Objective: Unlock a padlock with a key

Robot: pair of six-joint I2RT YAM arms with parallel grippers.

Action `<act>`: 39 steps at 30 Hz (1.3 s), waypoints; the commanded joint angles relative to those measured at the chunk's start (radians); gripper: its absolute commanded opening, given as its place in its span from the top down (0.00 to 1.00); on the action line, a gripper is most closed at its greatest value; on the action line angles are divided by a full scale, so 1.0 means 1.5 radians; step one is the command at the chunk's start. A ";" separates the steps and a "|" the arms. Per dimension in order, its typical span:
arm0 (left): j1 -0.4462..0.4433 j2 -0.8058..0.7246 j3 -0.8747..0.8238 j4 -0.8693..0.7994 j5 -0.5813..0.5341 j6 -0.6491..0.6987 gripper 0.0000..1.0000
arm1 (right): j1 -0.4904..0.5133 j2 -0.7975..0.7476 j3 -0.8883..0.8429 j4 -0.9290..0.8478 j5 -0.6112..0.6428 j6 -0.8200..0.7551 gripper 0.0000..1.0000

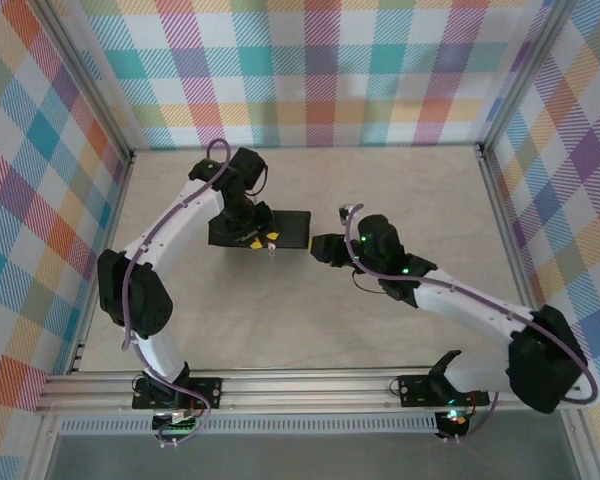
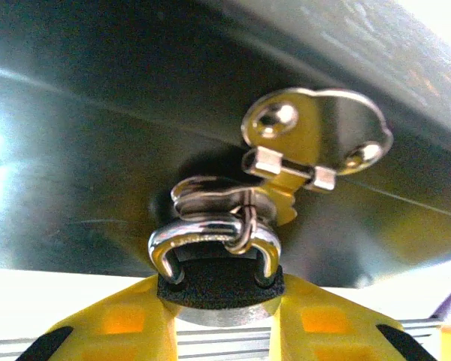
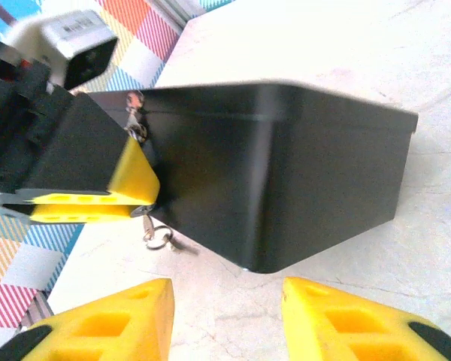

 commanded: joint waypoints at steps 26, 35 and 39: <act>-0.070 0.062 0.207 -0.253 -0.289 0.184 1.00 | -0.030 0.001 0.093 -0.167 -0.094 -0.078 0.60; -0.088 0.080 0.217 -0.220 -0.250 0.169 1.00 | -0.030 0.007 0.113 -0.207 -0.095 -0.099 0.61; -0.094 0.100 0.238 -0.239 -0.308 0.156 1.00 | -0.029 0.018 0.120 -0.209 -0.113 -0.096 0.61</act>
